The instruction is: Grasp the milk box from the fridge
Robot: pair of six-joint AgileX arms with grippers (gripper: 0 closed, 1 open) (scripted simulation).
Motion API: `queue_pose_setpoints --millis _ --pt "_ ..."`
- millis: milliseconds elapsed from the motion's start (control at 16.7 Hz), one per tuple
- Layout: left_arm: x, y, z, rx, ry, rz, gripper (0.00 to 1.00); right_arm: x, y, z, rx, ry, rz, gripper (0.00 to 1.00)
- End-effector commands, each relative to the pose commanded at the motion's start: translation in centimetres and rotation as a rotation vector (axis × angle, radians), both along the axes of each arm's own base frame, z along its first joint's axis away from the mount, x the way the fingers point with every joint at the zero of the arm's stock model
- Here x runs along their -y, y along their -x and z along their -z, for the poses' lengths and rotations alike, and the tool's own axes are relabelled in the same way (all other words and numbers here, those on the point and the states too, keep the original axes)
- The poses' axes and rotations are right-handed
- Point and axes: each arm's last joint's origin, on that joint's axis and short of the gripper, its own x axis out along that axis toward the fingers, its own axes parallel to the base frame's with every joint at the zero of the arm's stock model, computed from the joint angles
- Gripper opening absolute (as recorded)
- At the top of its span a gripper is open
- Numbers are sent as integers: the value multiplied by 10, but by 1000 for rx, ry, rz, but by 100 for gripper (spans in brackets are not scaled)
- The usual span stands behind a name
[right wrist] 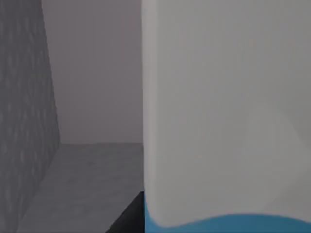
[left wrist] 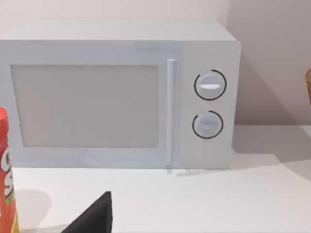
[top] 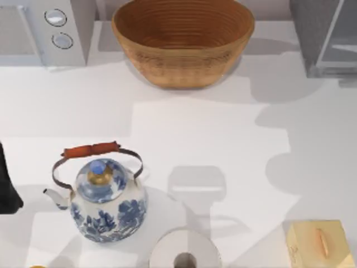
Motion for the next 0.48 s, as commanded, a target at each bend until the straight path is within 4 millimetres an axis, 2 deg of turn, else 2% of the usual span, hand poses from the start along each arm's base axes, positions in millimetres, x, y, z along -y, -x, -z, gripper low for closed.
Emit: queue_pose_setpoints --millis 180,480 --pt "0 0 0 0 0 0 100 0 16 -3 17 4 0 0" --pt "0 0 0 0 0 0 100 -2 15 -2 12 0 -5 0"
